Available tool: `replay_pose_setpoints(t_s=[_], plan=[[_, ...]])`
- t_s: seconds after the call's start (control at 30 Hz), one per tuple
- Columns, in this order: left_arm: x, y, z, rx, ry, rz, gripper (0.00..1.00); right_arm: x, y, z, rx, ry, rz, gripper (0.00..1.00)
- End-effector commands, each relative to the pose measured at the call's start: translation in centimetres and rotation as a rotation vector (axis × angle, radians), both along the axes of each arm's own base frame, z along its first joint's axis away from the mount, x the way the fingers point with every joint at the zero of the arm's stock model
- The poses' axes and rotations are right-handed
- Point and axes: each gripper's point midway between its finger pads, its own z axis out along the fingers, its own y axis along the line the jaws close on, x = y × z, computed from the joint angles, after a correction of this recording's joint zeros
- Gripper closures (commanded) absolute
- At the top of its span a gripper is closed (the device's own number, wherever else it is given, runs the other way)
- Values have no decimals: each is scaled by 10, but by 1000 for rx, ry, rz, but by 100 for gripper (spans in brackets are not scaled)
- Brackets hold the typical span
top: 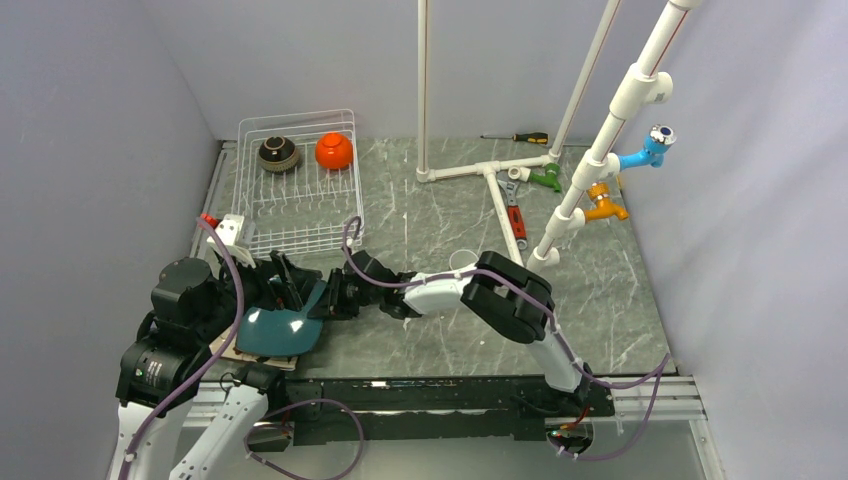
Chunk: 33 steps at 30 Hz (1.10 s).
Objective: Load the mixed dishes into the dish rack
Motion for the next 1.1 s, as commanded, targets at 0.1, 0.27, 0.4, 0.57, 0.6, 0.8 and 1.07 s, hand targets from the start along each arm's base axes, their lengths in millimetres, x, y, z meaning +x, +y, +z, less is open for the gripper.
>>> replay_pose_setpoints(t_s=[0.1,0.27,0.4,0.57,0.6,0.8,1.07], plan=[[3,-4,11,-19,-30,-13,0,6,0,27,34,25,-37,95],[-1,-4,12,-27,-25,-15,1,7,0,33,69,49,-39,100],[-2,-1,13,-20,-33,-3,1,8,-7,43,78,31,-41,100],[0,-3,13,-24,-28,-11,1,11,-18,58,122,-1,-49,100],[0,-4,13,-26,-26,-15,0,11,-20,61,143,-3,-47,100],[2,-5,18,-35,-34,-14,1,13,-28,86,237,-17,-31,100],[10,-12,20,-49,-28,-33,1,29,-67,124,328,-126,-123,100]])
